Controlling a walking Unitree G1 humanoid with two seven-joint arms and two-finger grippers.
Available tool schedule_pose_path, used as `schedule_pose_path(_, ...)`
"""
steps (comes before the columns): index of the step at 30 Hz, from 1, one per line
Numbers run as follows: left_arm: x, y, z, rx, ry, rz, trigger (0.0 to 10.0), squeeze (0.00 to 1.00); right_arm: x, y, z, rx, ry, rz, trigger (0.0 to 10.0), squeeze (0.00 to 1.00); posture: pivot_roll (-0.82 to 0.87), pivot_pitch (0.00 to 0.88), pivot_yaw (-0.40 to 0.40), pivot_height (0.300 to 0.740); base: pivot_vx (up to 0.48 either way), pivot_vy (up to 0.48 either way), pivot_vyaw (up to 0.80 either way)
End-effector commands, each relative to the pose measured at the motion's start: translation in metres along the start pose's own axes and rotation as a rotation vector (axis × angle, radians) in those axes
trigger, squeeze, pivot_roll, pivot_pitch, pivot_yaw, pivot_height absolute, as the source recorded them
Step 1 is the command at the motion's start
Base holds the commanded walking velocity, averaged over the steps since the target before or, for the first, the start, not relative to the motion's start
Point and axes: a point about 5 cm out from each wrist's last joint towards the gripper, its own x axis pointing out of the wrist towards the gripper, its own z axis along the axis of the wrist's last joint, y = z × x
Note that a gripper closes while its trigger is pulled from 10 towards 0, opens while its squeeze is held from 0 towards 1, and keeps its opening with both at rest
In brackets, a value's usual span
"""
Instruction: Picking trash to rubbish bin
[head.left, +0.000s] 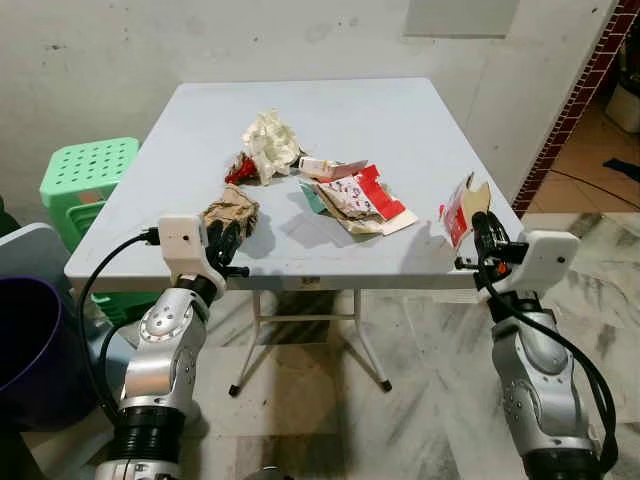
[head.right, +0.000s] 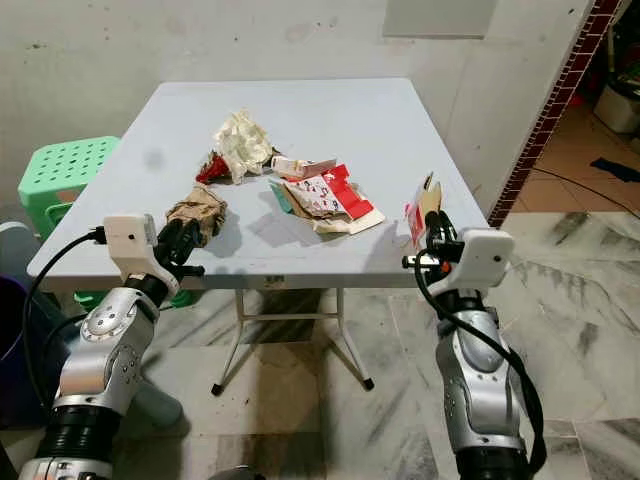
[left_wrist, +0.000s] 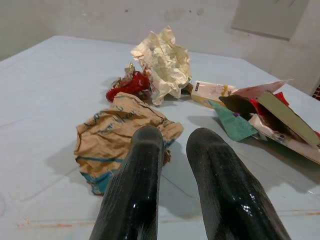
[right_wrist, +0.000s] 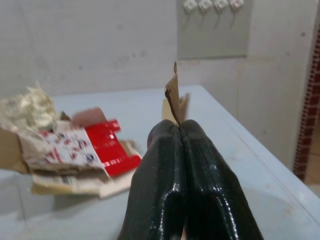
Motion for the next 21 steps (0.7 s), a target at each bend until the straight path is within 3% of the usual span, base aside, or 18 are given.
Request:
schedule_pose_path(1, -0.002, -0.005, 0.005, 0.02, -0.001, -0.02, 10.0, 0.0, -0.002, -0.002, 0.009, -0.01, -0.017, -0.002, 10.0, 0.0, 0.11, 0.063, 0.043, 0.715, 0.0, 0.0, 0.0)
schedule_pose_path(7, -0.006, -0.007, 0.012, -0.003, -0.013, -0.046, 10.0, 0.0, -0.003, -0.004, 0.017, -0.011, -0.029, 0.0, 10.0, 0.0, 0.1, 0.109, 0.048, 0.715, 0.0, 0.0, 0.0)
schedule_pose_path(13, -0.014, 0.024, 0.028, 0.02, -0.041, 0.046, 10.0, 0.0, 0.005, 0.005, 0.027, -0.028, -0.035, 0.053, 10.0, 0.0, 0.13, 0.163, 0.006, 0.715, 0.0, 0.0, 0.0)
schedule_pose_path(15, -0.018, 0.029, 0.041, 0.043, -0.072, 0.051, 10.0, 0.0, 0.012, 0.006, 0.036, -0.057, -0.052, 0.084, 10.0, 0.0, 0.14, 0.215, -0.005, 0.715, 0.0, 0.0, 0.0)
schedule_pose_path(21, -0.022, 0.033, 0.048, 0.058, -0.081, 0.062, 10.0, 0.0, 0.018, -0.001, 0.042, -0.059, -0.067, 0.078, 10.0, 0.0, 0.15, 0.221, 0.032, 0.715, 0.0, 0.0, 0.0)
